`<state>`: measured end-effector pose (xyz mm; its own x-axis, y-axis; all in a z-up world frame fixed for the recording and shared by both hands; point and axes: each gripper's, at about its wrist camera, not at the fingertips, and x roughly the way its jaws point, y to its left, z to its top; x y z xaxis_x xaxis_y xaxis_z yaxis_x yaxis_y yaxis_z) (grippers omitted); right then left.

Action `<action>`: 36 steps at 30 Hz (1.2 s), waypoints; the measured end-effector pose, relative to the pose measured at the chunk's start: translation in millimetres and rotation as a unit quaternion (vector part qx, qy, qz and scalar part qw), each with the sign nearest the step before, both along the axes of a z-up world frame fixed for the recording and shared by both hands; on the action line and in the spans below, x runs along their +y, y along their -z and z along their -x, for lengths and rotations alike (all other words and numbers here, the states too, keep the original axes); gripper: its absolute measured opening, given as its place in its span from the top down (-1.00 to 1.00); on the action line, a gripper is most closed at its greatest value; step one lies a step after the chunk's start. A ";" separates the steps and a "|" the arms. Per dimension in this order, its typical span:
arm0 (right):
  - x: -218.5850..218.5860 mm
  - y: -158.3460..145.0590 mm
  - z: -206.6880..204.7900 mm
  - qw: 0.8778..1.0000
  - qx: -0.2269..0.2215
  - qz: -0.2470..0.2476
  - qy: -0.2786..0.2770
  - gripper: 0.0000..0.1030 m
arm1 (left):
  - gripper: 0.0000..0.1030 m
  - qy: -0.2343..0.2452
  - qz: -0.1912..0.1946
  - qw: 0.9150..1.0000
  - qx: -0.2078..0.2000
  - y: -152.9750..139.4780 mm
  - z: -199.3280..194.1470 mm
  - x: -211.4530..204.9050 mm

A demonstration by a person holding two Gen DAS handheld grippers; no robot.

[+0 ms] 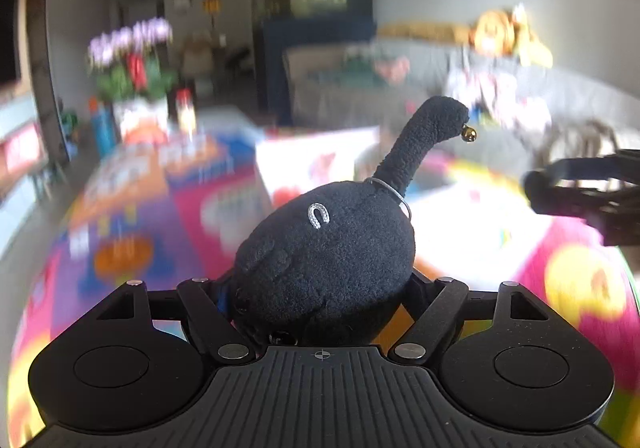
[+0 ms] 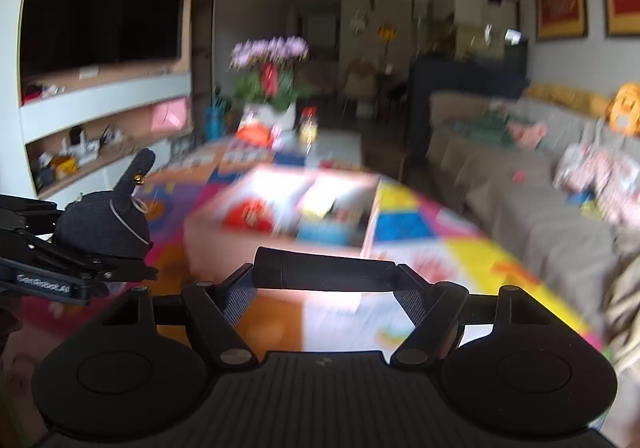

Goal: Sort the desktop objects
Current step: 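Drop the cat plush into the box with the left gripper while right lifts the foam stick, then carry the black foam stick over the box and release it with the right gripper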

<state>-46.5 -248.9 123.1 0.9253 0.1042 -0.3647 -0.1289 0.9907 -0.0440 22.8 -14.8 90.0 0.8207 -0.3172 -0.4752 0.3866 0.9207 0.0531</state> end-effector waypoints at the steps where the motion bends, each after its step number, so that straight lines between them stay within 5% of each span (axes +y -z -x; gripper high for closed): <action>1: -0.9 -7.1 0.3 1.000 -0.013 0.003 0.001 -0.45 | -0.57 -0.001 -0.005 1.000 -0.024 -7.2 -8.3 -7.6; 8: -0.5 -9.9 -11.9 1.000 -0.014 0.013 -0.004 -0.45 | -0.69 -0.002 -0.074 0.988 -0.135 -21.5 -69.7 -70.3; 11: -3.6 -2.3 -15.7 1.000 0.000 0.011 0.000 -0.45 | -0.84 0.013 -0.078 0.992 -0.094 -10.6 -79.7 -77.5; 18: -11.3 6.1 -32.8 0.999 0.036 -0.003 0.012 -0.45 | -0.93 0.043 -0.039 0.998 -0.010 27.9 -33.4 -45.7; 25: 7.2 -14.2 -80.8 0.998 0.044 -0.039 -0.036 -0.45 | -0.94 0.004 -0.026 0.999 0.045 52.9 -27.8 -13.8; 30: 31.7 -47.2 -164.7 0.993 0.050 -0.080 -0.067 -0.48 | -0.95 -0.002 -0.003 0.999 0.047 47.3 -25.5 -1.6; 36: 50.8 -25.4 -196.7 0.992 0.098 -0.046 -0.058 -0.54 | -0.99 -0.016 0.024 0.998 0.050 49.1 -9.2 24.0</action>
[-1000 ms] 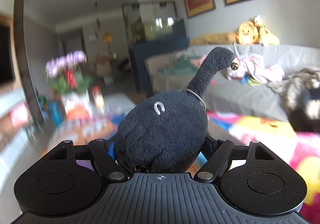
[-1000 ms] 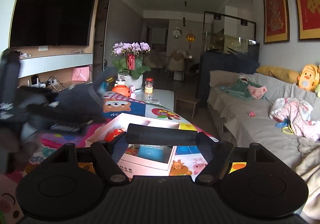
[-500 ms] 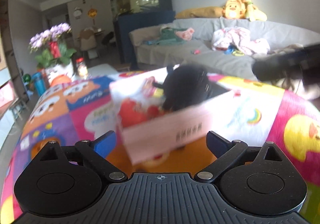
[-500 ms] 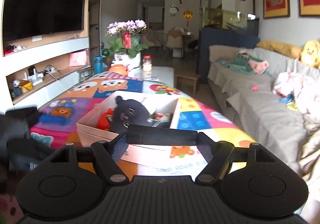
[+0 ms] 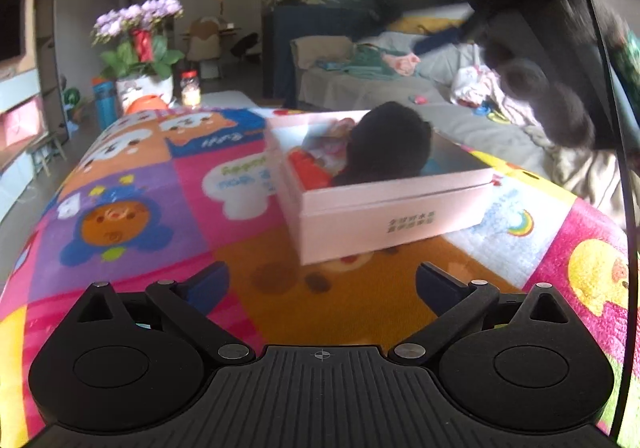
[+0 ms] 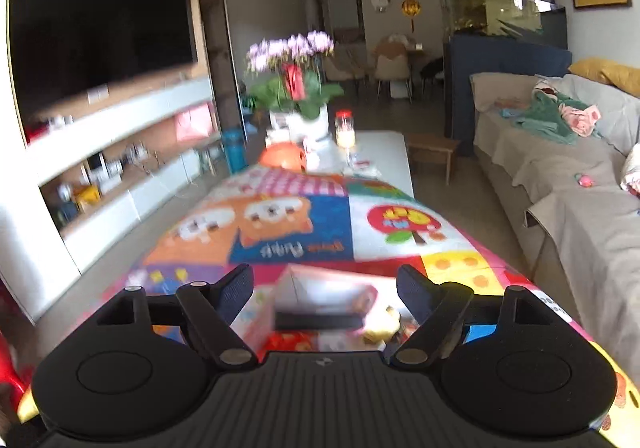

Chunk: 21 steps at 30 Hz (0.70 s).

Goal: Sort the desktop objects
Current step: 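Carry the black foam stick over the box and release it with the right gripper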

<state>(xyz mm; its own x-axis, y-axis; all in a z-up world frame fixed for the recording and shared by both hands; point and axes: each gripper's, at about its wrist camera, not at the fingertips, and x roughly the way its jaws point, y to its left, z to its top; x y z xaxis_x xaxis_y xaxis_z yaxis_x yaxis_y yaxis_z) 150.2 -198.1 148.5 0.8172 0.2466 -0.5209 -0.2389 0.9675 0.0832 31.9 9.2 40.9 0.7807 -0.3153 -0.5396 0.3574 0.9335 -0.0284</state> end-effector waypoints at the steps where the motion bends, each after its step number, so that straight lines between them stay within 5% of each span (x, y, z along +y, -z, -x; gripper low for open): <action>1: 2.2 8.6 0.2 1.000 0.014 0.009 -0.005 -0.54 | -0.99 -0.006 0.003 1.000 0.007 3.2 -1.6 5.0; 5: 15.6 42.7 3.2 0.995 0.077 0.053 -0.032 -0.49 | -0.99 -0.026 0.017 0.999 0.030 13.7 -11.4 15.9; 7: 22.5 58.1 7.3 0.992 0.090 0.078 -0.034 -0.19 | -0.99 -0.026 0.028 0.999 0.034 15.9 -13.0 18.3; 15: 33.8 72.9 -2.4 0.999 -0.010 0.046 0.024 -0.09 | -0.99 -0.020 0.032 0.999 0.033 16.9 -10.4 13.4; 19: 28.7 56.5 -13.4 0.996 -0.056 0.002 0.064 -0.07 | -0.99 -0.029 0.025 0.999 0.028 15.0 -7.9 14.5; 21: 28.1 51.5 -13.6 0.997 -0.059 0.018 0.053 -0.13 | -0.99 -0.034 0.024 0.999 0.026 13.9 -7.9 16.8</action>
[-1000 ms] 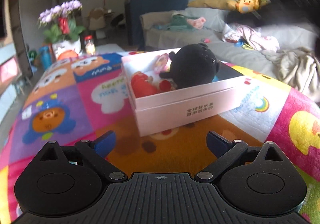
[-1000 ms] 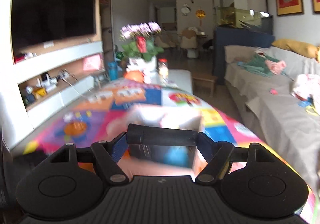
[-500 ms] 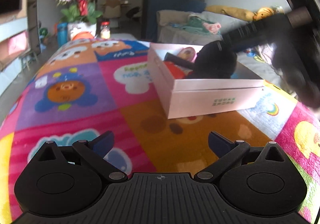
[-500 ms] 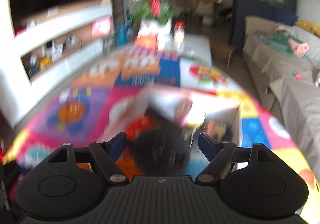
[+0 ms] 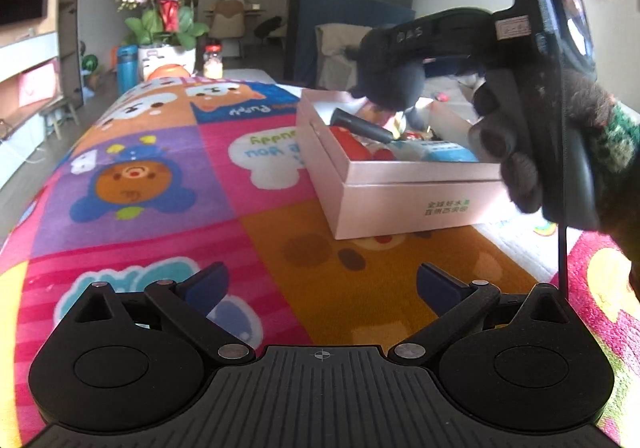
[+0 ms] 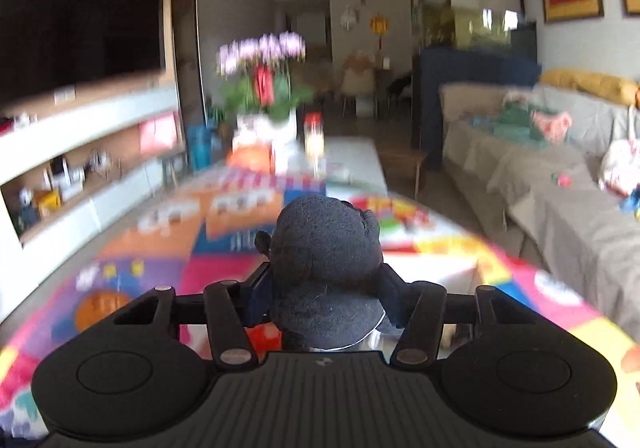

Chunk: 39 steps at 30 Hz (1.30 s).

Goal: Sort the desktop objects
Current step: 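Carry the black foam stick over the box and release it with the right gripper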

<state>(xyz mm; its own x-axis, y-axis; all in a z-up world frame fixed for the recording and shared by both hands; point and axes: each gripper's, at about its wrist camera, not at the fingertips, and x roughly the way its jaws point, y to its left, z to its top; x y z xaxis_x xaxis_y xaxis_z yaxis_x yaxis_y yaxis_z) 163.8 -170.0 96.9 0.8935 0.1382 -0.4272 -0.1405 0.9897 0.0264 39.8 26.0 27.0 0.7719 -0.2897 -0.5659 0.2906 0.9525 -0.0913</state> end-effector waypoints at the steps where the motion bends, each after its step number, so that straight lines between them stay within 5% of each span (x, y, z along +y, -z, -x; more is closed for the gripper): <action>1: -1.0 1.0 0.4 1.000 0.024 0.011 -0.012 -0.15 | -0.99 -0.002 0.001 1.000 0.000 -0.4 -0.2 1.0; 4: -16.6 5.5 21.8 0.995 0.084 0.008 -0.048 -0.20 | -0.99 -0.002 0.009 1.000 -0.002 -2.0 0.4 3.5; 9: -44.7 -16.7 48.5 0.997 0.064 -0.022 -0.039 -0.30 | -0.99 0.009 0.014 1.000 0.006 -0.6 -3.9 -2.8; 13: -43.9 -35.8 27.0 0.999 0.021 -0.034 -0.017 -0.29 | -0.99 0.024 0.011 1.000 0.006 -1.5 -1.1 -14.1; 17: -26.0 -33.0 -15.5 0.999 0.028 -0.016 -0.018 -0.02 | -0.99 0.037 -0.001 0.999 0.005 -2.2 6.2 -21.0; 21: -21.2 -13.5 -44.4 0.995 0.095 0.006 -0.034 0.13 | -0.99 0.026 -0.008 1.000 0.012 0.6 5.3 -16.6; 26: -55.8 -12.8 5.8 0.985 0.147 -0.035 -0.082 0.06 | -1.00 0.012 0.003 1.000 0.020 2.2 2.7 -4.0; 29: -66.7 -13.8 44.0 0.982 0.168 -0.010 -0.088 0.01 | -1.00 0.023 0.013 0.999 0.033 2.3 -5.0 -7.4; 34: -85.9 -29.6 80.9 0.991 0.125 0.016 -0.047 -0.28 | -1.00 0.058 -0.004 0.998 0.000 -19.6 -20.8 -34.0; 39: -109.5 -24.4 119.7 0.995 0.069 -0.052 -0.040 -0.51 | -0.99 0.059 0.010 0.998 -0.027 -49.2 -56.8 -60.9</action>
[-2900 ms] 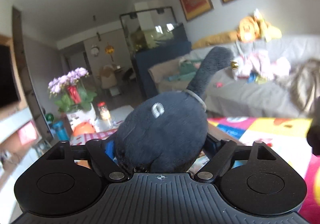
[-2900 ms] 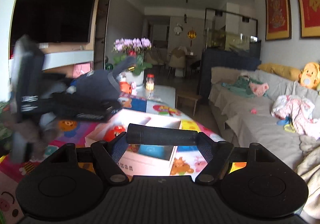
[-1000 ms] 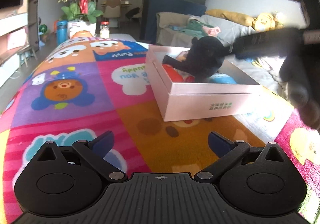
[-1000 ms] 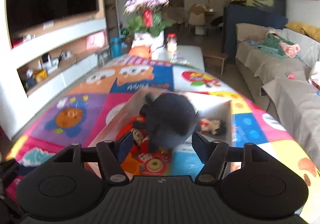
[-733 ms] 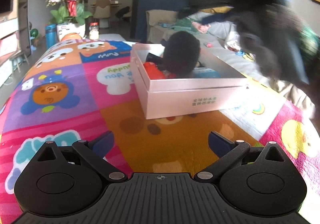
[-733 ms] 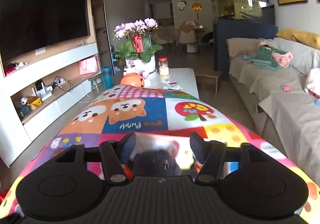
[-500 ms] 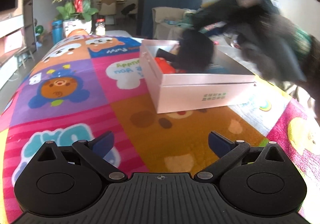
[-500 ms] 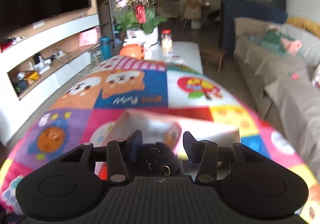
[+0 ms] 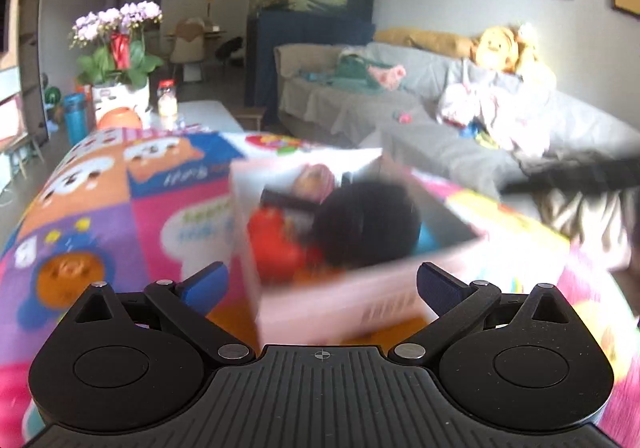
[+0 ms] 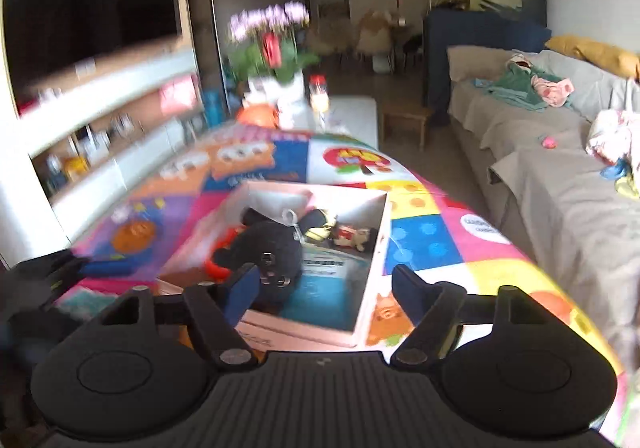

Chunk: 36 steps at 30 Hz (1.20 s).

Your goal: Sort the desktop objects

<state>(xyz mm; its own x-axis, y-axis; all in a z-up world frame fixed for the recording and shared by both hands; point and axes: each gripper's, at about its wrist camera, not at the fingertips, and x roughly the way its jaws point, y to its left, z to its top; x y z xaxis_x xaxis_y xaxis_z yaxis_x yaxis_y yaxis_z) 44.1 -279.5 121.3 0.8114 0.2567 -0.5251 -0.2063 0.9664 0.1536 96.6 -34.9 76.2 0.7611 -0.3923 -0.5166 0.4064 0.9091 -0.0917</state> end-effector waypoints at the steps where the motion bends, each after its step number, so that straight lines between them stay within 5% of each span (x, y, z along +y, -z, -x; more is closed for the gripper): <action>1: -2.7 8.4 8.3 1.000 0.004 -0.013 -0.003 -0.52 | -0.99 0.004 0.005 1.000 0.008 -3.4 -10.2 -6.3; 7: 1.8 68.6 38.0 0.999 0.038 -0.039 -0.002 -0.55 | -0.96 0.012 -0.026 0.998 0.051 -3.1 -63.8 -52.5; 10: -0.7 82.3 40.2 0.996 0.046 -0.077 -0.012 -0.55 | -0.64 0.030 -0.062 0.996 0.056 3.6 -72.8 -73.6; 15: -4.4 92.5 40.7 0.994 0.038 -0.096 -0.018 -0.56 | -0.50 0.055 -0.164 0.985 -0.020 2.0 -57.2 -96.8; 17: -5.7 96.2 42.0 0.993 0.040 -0.105 -0.020 -0.56 | -0.50 0.072 -0.243 0.964 -0.086 3.4 -48.7 -108.1; 20: -4.8 97.7 42.9 0.993 0.038 -0.108 -0.022 -0.60 | -0.51 0.095 -0.373 0.903 -0.190 21.3 -39.7 -117.6; 21: -4.5 97.9 43.2 0.993 0.036 -0.109 -0.024 -0.64 | -0.51 0.110 -0.393 0.889 -0.206 24.4 -37.1 -118.4; 22: -4.4 98.1 43.4 0.993 0.035 -0.109 -0.024 -0.66 | -0.51 0.121 -0.392 0.887 -0.212 23.9 -37.0 -115.5; 24: -4.8 99.0 42.5 0.993 0.036 -0.109 -0.022 -0.67 | -0.64 0.137 -0.372 0.900 -0.178 16.4 -40.8 -111.5; 28: -5.2 99.7 42.1 0.993 0.039 -0.110 -0.022 -0.69 | -0.85 0.175 -0.262 0.946 -0.073 0.5 -43.0 -97.7; 33: -3.6 100.6 42.1 0.993 0.041 -0.106 -0.021 -0.69 | -0.85 0.159 -0.164 0.973 0.019 -1.9 -57.3 -76.6; 36: -3.1 102.2 40.5 0.993 0.048 -0.107 -0.018 -0.69 | -0.86 0.128 -0.139 0.981 0.039 0.0 -60.6 -61.2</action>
<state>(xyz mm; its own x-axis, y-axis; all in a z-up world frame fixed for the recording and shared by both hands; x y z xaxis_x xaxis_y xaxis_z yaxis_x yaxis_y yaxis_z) 3.6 -282.6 19.2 0.7492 0.3976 -0.5298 -0.2142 0.9023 0.3742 157.2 -96.2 76.2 0.6099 -0.4013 -0.6834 0.6262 0.7725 0.1053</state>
